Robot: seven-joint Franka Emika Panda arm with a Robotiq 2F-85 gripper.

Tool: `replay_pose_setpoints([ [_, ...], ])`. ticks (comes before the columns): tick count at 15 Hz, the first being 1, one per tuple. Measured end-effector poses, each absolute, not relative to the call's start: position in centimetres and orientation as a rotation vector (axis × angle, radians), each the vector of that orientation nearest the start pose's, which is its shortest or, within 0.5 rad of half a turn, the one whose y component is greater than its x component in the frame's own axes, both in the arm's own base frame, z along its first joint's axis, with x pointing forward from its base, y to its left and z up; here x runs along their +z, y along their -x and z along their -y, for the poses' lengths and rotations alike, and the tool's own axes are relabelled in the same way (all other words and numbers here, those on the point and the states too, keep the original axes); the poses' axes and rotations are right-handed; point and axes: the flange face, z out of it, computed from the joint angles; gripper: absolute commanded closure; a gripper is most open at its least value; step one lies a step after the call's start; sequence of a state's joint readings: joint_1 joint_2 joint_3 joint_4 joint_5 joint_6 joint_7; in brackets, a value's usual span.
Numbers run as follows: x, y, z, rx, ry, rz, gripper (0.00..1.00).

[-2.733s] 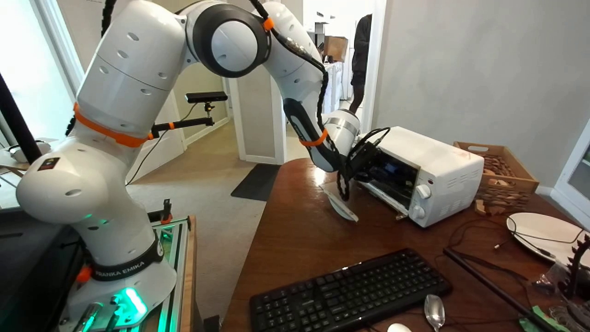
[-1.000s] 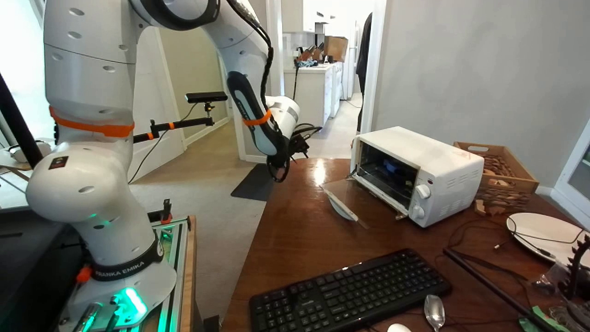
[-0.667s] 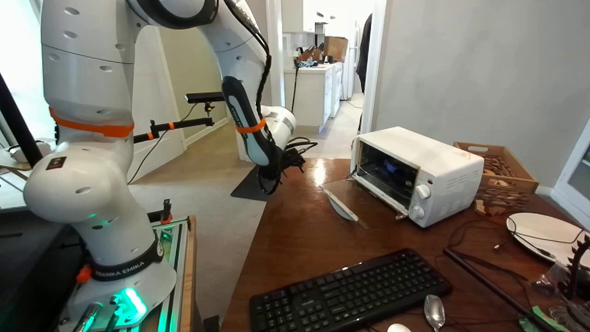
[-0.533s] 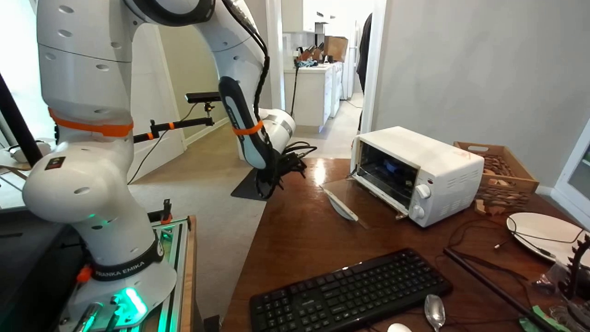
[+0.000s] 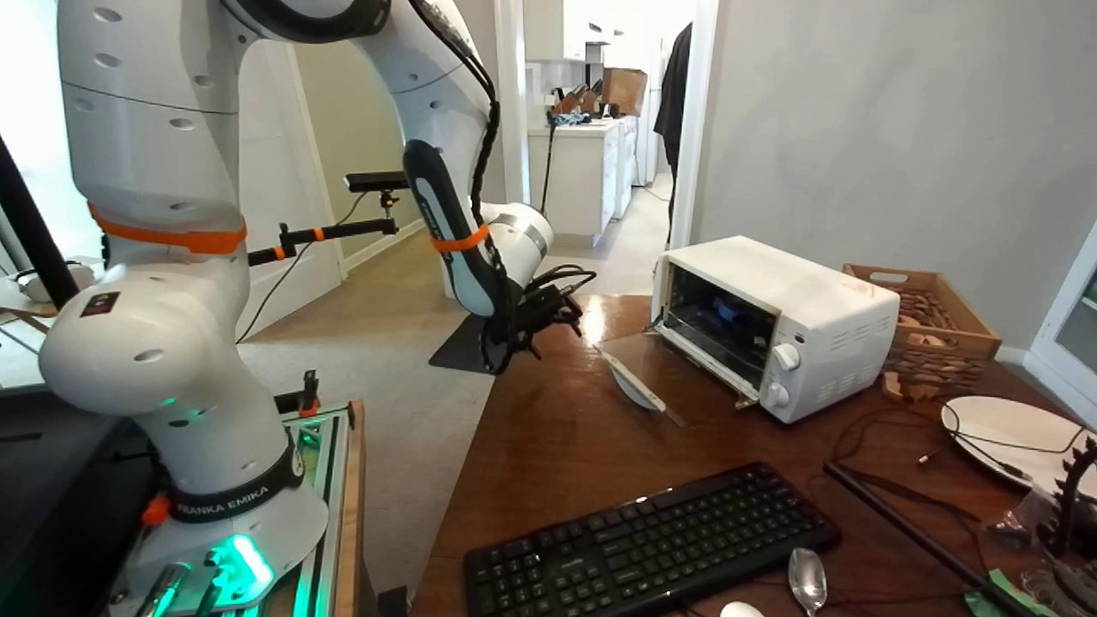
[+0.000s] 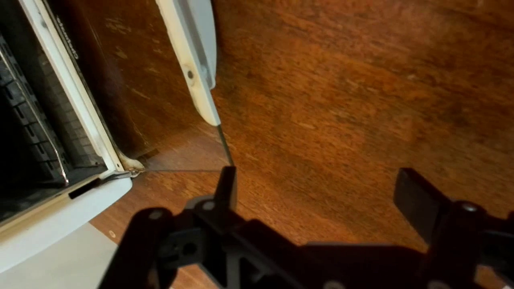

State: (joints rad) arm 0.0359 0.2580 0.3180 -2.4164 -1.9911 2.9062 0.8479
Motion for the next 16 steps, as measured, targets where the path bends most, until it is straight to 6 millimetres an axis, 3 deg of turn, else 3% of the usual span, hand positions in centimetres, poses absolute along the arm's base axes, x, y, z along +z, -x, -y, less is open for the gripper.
replay_pose_setpoints([
  [5, 18.5, -41.1, -19.2, -0.785, 2.649, 2.263, 0.00],
  [16, 16.9, -45.3, -18.6, -0.775, 2.621, 2.448, 0.00],
])
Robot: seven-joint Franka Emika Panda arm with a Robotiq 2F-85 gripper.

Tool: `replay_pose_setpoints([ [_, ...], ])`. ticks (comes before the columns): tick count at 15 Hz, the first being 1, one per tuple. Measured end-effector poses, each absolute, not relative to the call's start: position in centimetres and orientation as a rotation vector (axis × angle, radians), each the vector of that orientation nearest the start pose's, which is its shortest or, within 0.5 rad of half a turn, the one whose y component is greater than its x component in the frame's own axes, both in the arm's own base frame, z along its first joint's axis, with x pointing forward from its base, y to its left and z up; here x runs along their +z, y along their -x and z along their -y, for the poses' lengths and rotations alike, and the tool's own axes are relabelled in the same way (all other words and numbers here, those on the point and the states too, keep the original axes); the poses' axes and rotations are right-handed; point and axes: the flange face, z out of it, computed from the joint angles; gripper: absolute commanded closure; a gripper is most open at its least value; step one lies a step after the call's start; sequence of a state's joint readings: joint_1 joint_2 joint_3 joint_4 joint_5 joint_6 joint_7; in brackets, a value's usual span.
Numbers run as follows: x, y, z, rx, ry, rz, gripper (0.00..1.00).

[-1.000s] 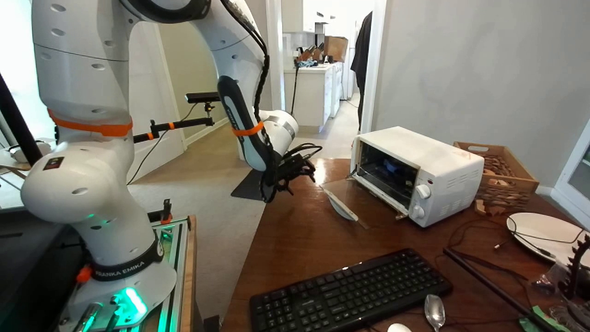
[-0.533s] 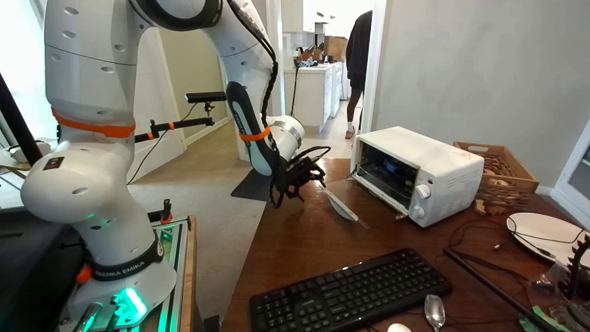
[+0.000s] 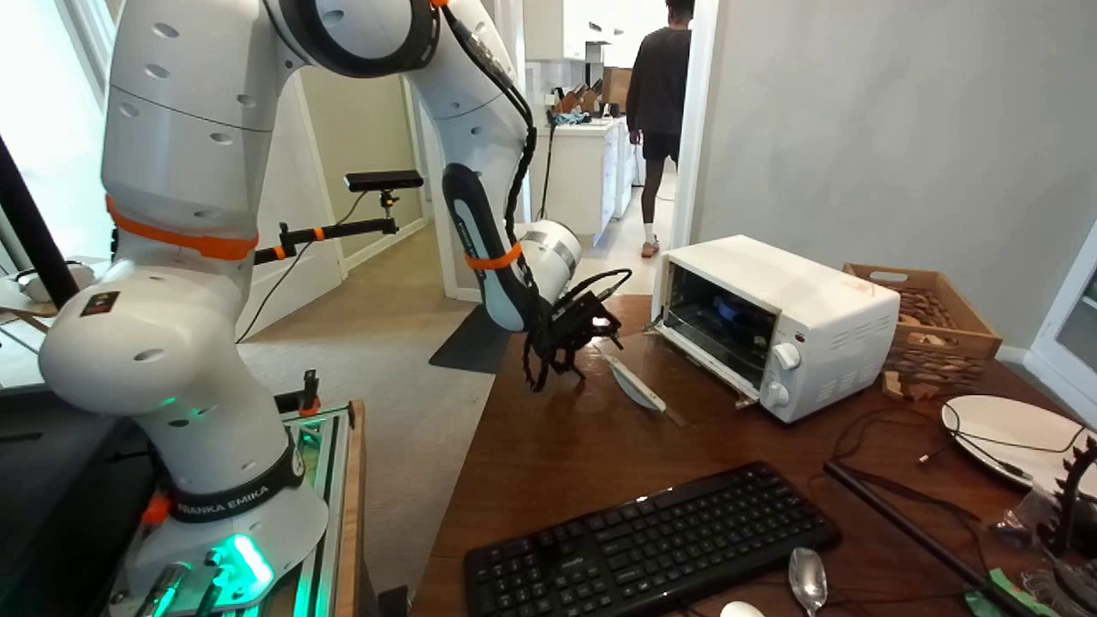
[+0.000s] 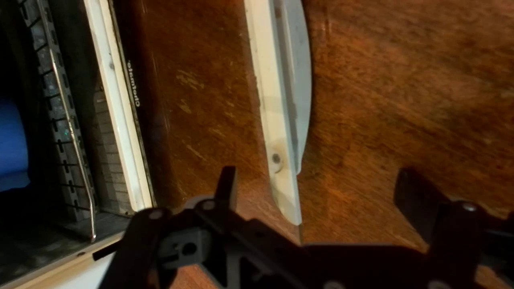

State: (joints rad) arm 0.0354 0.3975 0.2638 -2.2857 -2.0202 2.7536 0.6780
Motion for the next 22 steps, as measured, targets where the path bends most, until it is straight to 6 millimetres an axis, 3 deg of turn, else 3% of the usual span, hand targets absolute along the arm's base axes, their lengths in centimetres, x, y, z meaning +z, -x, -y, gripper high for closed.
replay_pose_setpoints([
  [8, 16.8, -46.8, -17.8, 0.548, -1.729, -1.675, 0.00],
  [15, 16.1, -47.4, -18.3, 0.578, -1.603, -1.651, 0.00],
  [22, 15.5, -46.0, -18.7, 0.618, -1.472, -1.610, 0.00],
])
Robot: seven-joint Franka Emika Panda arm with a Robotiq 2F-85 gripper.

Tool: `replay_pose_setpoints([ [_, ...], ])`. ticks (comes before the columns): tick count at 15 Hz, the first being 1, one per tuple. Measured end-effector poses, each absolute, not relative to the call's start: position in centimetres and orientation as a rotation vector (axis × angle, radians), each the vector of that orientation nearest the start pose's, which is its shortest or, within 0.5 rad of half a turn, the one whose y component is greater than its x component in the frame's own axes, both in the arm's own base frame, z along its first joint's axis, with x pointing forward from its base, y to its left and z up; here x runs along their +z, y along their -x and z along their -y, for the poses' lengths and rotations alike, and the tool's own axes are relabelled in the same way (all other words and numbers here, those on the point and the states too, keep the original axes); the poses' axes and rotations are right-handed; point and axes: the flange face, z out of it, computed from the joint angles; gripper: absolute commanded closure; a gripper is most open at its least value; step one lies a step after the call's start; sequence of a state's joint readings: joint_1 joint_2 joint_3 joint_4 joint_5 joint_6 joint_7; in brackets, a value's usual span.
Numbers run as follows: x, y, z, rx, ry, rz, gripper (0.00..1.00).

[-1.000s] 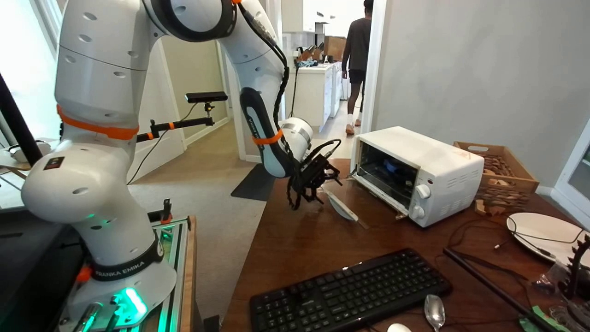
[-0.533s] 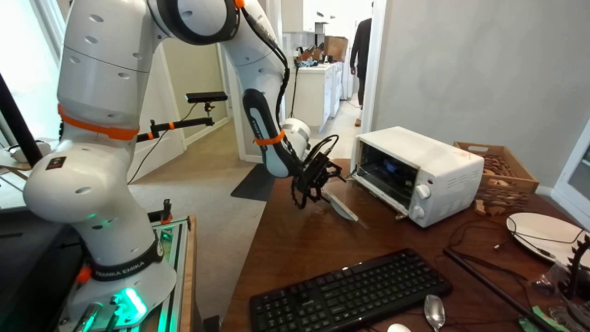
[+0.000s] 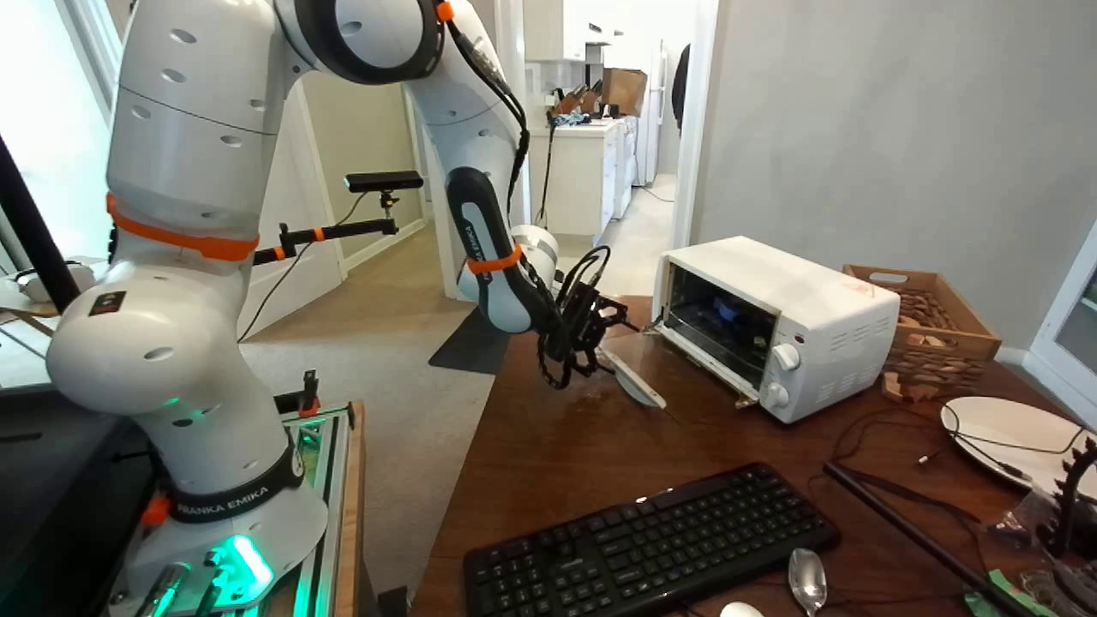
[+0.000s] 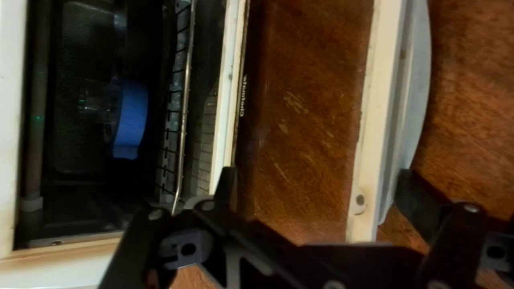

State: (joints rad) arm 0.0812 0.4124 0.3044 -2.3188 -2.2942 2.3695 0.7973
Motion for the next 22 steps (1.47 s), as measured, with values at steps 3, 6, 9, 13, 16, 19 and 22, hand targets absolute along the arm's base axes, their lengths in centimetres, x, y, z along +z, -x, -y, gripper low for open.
replay_pose_setpoints([
  [3, 17.2, -44.9, -19.1, 0.636, -1.389, -1.543, 0.00],
  [6, 20.1, -44.5, -18.4, 0.650, -1.308, -1.449, 0.00],
  [9, 22.9, -44.7, -16.8, 0.647, -1.257, -1.371, 0.00],
  [13, 25.3, -45.4, -14.9, 0.633, -1.249, -1.325, 0.00],
  [16, 24.6, -44.3, -15.8, 0.659, -1.314, -1.421, 0.00],
  [19, 23.4, -42.4, -17.9, 0.709, -1.400, -1.539, 0.00],
  [22, 22.0, -41.0, -19.4, 0.737, -1.465, -1.604, 0.00],
])
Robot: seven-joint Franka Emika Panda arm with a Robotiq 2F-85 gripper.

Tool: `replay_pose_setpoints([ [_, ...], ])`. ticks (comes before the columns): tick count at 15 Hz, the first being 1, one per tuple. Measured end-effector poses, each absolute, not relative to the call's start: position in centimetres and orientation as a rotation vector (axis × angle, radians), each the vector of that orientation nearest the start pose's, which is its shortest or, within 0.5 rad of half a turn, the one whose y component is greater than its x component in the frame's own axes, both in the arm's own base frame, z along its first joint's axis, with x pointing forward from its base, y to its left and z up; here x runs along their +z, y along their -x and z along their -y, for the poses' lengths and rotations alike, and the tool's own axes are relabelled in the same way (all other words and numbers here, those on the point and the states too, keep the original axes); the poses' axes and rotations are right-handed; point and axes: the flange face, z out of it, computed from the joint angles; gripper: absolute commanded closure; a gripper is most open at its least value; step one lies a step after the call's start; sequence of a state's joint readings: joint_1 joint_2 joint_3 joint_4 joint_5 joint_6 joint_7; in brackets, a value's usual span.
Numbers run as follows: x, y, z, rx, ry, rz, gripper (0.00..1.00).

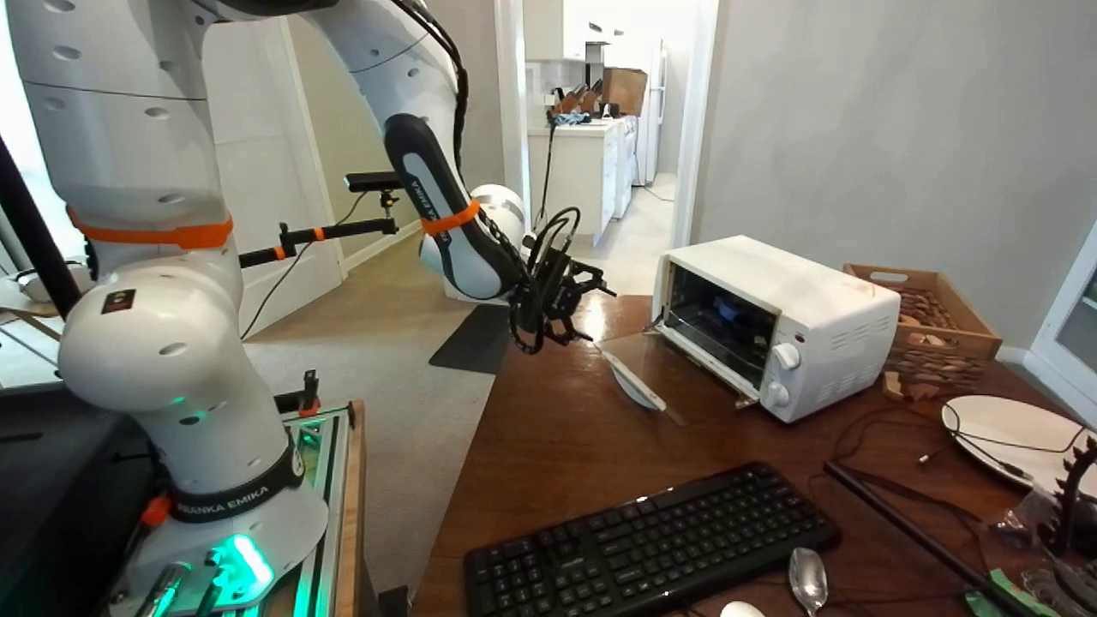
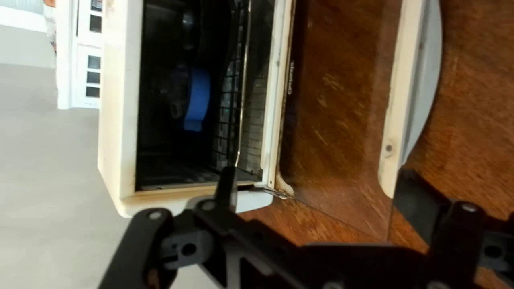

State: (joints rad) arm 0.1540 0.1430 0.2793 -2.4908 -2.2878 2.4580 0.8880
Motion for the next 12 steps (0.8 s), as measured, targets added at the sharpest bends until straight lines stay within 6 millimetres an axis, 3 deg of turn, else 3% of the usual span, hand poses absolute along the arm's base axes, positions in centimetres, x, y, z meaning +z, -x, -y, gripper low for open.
replay_pose_setpoints([
  [5, 18.8, -40.7, -19.2, 0.711, -1.552, -1.634, 0.00],
  [12, 16.2, -46.0, -18.6, 0.711, -1.581, -1.643, 0.00],
])
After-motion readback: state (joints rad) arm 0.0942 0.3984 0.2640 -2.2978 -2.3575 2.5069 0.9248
